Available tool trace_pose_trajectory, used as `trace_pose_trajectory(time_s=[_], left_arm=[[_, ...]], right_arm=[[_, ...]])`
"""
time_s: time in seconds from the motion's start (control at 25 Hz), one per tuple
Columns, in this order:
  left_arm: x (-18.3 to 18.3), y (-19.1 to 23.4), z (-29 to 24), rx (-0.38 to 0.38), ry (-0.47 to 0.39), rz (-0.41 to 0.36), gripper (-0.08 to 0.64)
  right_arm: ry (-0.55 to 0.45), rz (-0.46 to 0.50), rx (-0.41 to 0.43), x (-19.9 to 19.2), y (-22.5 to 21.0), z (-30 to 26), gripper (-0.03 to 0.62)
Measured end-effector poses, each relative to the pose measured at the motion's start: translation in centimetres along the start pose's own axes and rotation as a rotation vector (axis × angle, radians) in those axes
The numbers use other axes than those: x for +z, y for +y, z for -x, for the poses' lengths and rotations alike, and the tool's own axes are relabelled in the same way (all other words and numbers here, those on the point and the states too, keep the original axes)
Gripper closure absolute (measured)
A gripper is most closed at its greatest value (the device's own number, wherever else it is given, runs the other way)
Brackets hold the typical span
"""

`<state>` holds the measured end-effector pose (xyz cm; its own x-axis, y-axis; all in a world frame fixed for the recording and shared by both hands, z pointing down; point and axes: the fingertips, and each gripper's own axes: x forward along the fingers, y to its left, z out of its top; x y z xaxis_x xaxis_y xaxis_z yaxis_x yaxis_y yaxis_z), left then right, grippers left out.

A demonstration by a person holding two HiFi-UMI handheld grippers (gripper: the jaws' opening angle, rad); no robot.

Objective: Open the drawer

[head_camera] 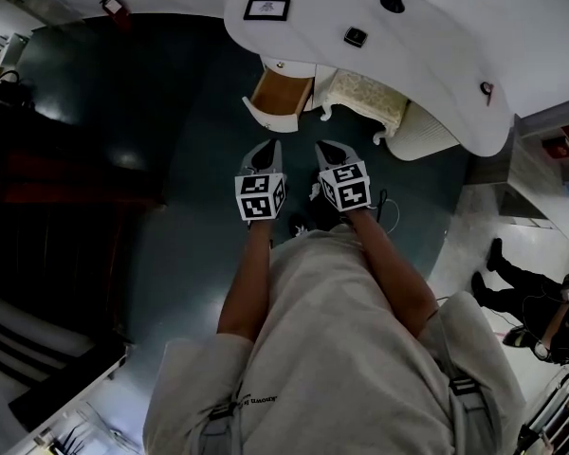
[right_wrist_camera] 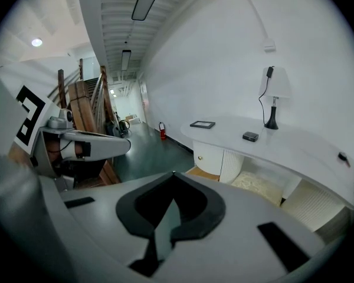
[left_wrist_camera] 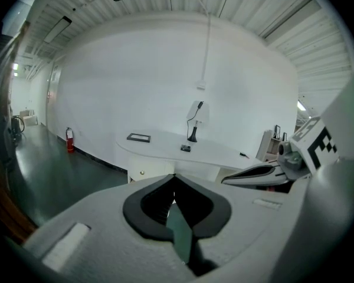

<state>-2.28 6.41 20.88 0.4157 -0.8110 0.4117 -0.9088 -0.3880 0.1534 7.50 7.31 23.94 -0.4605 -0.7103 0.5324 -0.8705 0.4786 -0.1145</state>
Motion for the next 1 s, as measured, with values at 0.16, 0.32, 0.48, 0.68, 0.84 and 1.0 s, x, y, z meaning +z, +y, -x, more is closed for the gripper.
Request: trace_pose_trajectory(time_s=[0.16, 0.32, 0.48, 0.68, 0.84, 1.0], left_arm=[[0.1, -0.6, -0.4, -0.016, 0.004, -0.013, 0.551], [0.2, -0.4, -0.3, -0.011, 0.002, -0.014, 0.551], [0.1, 0.1, -0.3, -0.002, 0.001, -0.011, 0.551], [0.0, 0.6, -0.1, 0.005, 0.002, -0.001, 0.551], [-0.2, 0.7, -0.2, 0.007, 0.007, 0.001, 0.551], [-0.3, 0.6, -0.2, 0.005, 0.014, 0.0, 0.551]], right_arm=[[-0.004, -0.003, -0.012, 0.1, -0.6, 0.1, 0.577], [-0.003, -0.012, -0.019, 0.0, -0.9, 0.0, 0.577], [0.001, -0.002, -0.015, 0.1, -0.7, -0.4, 0.577], [0.005, 0.008, -0.008, 0.2, -0.3, -0.7, 0.577], [0.013, 0.012, -0.007, -0.1, -0.3, -0.9, 0.577], [0.015, 0.008, -0.01, -0.1, -0.5, -0.9, 0.577]])
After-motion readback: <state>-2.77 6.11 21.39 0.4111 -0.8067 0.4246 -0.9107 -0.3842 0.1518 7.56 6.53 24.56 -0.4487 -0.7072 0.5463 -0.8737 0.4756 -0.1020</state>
